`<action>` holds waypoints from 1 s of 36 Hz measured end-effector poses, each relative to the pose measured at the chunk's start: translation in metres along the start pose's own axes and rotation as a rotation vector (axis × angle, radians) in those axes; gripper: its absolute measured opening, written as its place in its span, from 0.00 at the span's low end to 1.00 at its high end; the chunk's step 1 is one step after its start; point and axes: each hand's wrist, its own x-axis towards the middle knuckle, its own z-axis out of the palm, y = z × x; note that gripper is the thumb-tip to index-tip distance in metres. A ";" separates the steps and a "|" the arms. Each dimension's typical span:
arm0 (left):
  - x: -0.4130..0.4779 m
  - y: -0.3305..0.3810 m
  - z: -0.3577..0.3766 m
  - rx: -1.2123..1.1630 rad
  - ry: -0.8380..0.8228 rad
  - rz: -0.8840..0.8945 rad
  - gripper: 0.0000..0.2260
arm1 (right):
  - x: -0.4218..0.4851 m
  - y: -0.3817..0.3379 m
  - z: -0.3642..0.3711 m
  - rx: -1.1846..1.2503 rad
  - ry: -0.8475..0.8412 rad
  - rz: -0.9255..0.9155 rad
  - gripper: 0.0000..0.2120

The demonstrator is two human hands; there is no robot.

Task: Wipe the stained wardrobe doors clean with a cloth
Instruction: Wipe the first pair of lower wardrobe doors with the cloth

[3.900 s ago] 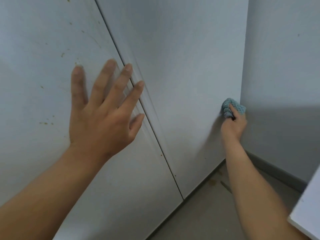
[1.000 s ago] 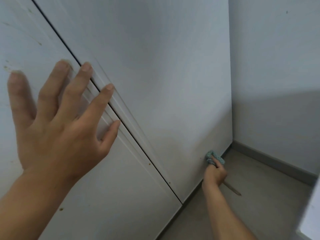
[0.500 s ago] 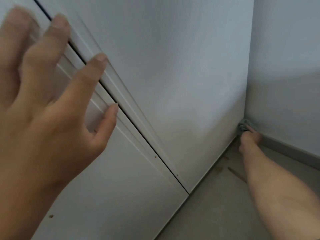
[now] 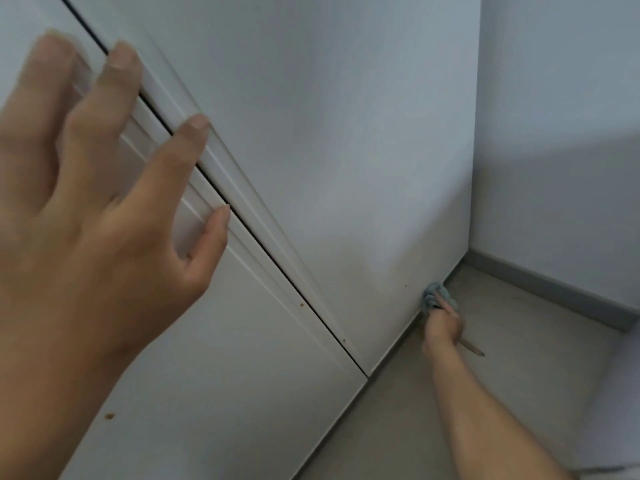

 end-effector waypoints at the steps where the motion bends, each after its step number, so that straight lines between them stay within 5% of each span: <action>1: 0.000 -0.005 0.000 0.050 -0.006 -0.002 0.25 | -0.020 0.009 -0.005 -0.006 -0.018 0.014 0.23; 10: 0.000 -0.003 0.002 0.090 0.062 0.054 0.24 | -0.056 -0.007 -0.022 -0.161 0.006 0.053 0.21; 17: 0.000 -0.001 0.002 0.186 0.129 0.086 0.23 | -0.117 0.049 -0.049 -0.224 -0.128 0.138 0.23; 21: -0.002 -0.001 0.000 0.250 0.128 0.097 0.23 | -0.105 0.022 -0.056 -0.117 -0.188 0.220 0.23; 26: -0.003 0.005 -0.004 0.294 0.143 0.090 0.23 | -0.059 -0.041 -0.023 0.100 -0.102 0.010 0.21; 36: -0.004 0.011 -0.009 0.453 0.222 0.111 0.23 | -0.010 -0.107 0.049 -0.244 -0.067 -0.177 0.29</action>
